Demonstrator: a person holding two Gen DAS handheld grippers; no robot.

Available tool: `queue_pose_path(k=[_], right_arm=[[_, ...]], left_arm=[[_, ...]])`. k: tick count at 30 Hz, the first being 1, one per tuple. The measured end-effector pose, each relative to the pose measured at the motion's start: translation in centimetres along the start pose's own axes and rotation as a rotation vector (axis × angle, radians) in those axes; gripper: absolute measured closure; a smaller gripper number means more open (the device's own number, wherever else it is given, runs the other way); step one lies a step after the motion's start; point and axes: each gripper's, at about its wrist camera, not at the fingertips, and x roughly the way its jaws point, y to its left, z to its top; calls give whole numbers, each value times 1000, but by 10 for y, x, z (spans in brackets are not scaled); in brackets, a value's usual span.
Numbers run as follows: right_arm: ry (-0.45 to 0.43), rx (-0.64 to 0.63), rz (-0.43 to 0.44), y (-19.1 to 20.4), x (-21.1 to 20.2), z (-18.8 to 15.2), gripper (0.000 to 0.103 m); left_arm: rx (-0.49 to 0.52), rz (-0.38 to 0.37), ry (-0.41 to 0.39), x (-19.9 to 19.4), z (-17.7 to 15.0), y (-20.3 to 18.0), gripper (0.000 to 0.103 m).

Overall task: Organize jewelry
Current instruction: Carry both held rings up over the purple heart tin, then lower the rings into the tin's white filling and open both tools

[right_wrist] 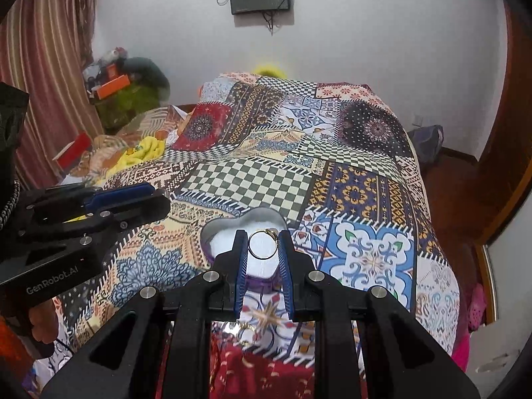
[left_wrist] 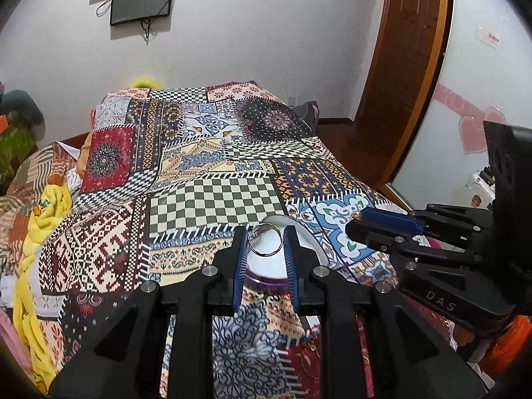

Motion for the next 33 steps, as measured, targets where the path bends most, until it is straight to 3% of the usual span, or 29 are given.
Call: queue_pose_path(k=[9,23,33], right_arm=[[56,-1,35,-8,30,4,86],[174,-49,92,-9,69,-2,86],[226,-91,124,-6,81,-3,86]], left_arm=[[9,-5,39,30,4,6,82],[12,-84,185,77,-8,18,82],[10,-118,232,89,-11,19,82]])
